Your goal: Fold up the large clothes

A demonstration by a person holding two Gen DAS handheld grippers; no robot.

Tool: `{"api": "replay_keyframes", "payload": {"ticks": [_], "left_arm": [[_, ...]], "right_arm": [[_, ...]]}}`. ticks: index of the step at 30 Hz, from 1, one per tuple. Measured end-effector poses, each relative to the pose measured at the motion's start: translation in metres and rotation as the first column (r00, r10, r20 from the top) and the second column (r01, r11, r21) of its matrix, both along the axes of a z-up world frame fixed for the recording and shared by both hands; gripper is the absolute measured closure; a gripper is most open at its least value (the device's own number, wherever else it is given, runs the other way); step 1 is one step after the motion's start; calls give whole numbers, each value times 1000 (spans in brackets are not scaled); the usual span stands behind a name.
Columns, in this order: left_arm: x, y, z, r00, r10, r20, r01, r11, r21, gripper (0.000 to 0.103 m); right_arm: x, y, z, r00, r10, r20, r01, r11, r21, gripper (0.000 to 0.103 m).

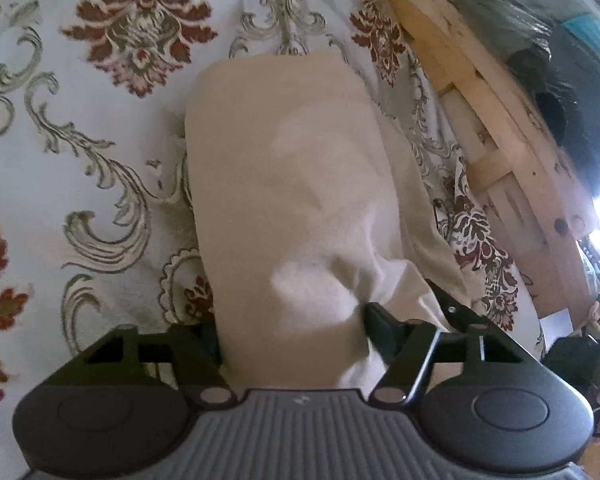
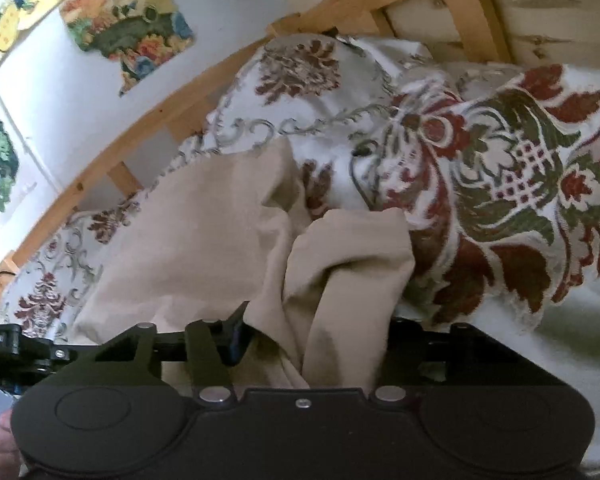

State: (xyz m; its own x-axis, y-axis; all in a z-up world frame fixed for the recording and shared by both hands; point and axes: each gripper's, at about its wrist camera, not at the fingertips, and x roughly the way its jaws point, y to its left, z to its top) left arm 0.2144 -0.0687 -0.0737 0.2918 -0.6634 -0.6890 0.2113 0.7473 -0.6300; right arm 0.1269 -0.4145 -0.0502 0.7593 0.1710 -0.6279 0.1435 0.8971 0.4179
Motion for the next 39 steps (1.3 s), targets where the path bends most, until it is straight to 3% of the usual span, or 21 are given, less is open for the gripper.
{"api": "replay_keyframes", "payload": {"ticks": [5,8,11,15,20,22,24,27,29,30,32,36,39], "left_arm": [[-13,9,23,996,34,78,-40,996,76,47],[-20,31,36,989,73,127,-87,990,110,50],[-20,54,46,982,104,156,-125,983,135,53],[-23,81,60,967,147,209,-181,971,154,54],[-13,111,72,936,204,288,-253,957,145,55],[-5,120,66,922,198,332,-255,957,138,54],[4,127,49,925,175,336,-243,955,170,50],[15,132,14,952,183,244,-241,942,233,40],[10,143,7,944,240,226,-281,945,170,34],[8,147,7,942,251,224,-289,944,160,32],[4,147,10,936,259,240,-306,934,186,24],[-4,144,22,931,275,242,-328,920,217,12],[-20,144,38,895,351,275,-414,883,220,4]], "right_arm": [[-9,36,21,985,118,122,-115,993,-31,61],[-4,63,31,969,174,178,-167,985,-51,72],[6,85,37,952,225,207,-220,974,-48,77],[22,115,45,922,292,254,-281,956,-79,79],[46,158,58,863,384,329,-348,923,-166,79],[59,168,60,853,395,341,-356,918,-173,79],[70,177,55,854,400,333,-356,915,-187,79],[92,180,29,912,366,187,-335,925,-178,69],[99,171,5,945,316,82,-301,941,-156,55],[98,164,-2,957,281,64,-269,951,-155,53],[93,147,-7,973,226,53,-218,968,-126,37],[81,132,0,974,217,58,-209,969,-129,29],[66,133,12,967,237,90,-224,966,-133,13]]}}
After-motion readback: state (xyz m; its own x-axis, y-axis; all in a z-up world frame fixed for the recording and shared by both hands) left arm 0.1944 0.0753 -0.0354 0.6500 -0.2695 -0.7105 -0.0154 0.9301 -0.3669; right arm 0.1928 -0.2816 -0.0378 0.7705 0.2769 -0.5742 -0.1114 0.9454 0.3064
